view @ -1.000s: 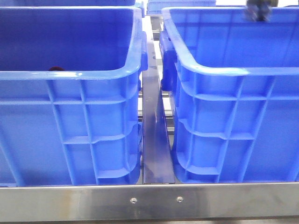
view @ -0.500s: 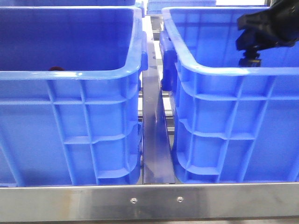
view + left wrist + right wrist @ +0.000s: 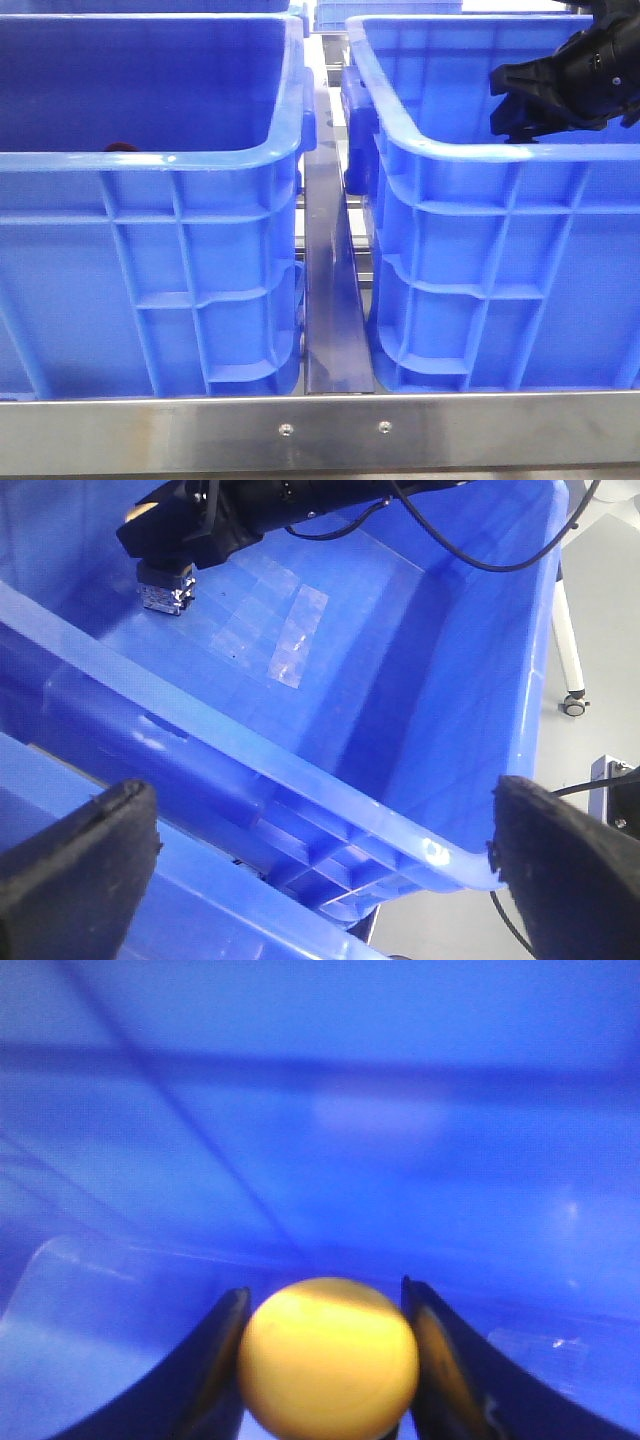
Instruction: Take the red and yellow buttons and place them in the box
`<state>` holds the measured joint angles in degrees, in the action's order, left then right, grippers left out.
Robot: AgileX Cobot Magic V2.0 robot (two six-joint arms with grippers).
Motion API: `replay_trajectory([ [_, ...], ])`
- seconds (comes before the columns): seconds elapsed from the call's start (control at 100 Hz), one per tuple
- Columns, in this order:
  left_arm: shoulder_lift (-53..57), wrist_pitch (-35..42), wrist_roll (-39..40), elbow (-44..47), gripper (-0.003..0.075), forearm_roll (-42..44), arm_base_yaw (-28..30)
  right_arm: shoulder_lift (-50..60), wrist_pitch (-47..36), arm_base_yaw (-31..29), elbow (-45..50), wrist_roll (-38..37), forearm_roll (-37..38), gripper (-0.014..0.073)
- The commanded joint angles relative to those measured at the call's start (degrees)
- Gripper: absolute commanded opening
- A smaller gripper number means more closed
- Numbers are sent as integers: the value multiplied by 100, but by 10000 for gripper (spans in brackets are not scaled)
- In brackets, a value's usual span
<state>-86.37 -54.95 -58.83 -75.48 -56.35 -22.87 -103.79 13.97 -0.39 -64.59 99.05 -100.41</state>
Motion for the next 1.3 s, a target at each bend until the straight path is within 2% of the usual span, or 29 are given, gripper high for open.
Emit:
replay_trajectory([
  [0.0, 251, 31, 0, -192, 636, -381, -52, 226, 283, -20, -170, 85, -122, 206],
  [0.1, 251, 31, 0, -192, 636, -381, -52, 226, 353, -20, -164, 85, -122, 244],
  [0.22, 251, 31, 0, -192, 636, -403, -52, 226, 404, -20, -164, 85, -122, 395],
  [0.32, 251, 31, 0, -192, 636, -437, -52, 232, 404, -20, -164, 85, -122, 463],
  [0.68, 251, 31, 0, -192, 636, -464, -52, 324, 485, -20, -122, 80, -122, 458],
  [0.96, 292, 201, 60, -192, 636, -389, 1, 1137, 440, -20, 377, 80, -122, 458],
  [1.07, 453, 702, 648, -192, 635, 130, 144, 1657, 440, -20, 660, 80, -122, 458],
  [1.17, 555, 1045, 1603, -192, 635, 1282, 244, 2083, 440, -20, 874, 80, -122, 458],
  [1.24, 563, 1177, 2567, -192, 635, 2086, 301, 2331, 440, -20, 989, 80, -122, 458],
  [1.29, 542, 1255, 3589, -192, 635, 2698, 328, 2470, 440, -20, 1052, 80, -122, 458],
])
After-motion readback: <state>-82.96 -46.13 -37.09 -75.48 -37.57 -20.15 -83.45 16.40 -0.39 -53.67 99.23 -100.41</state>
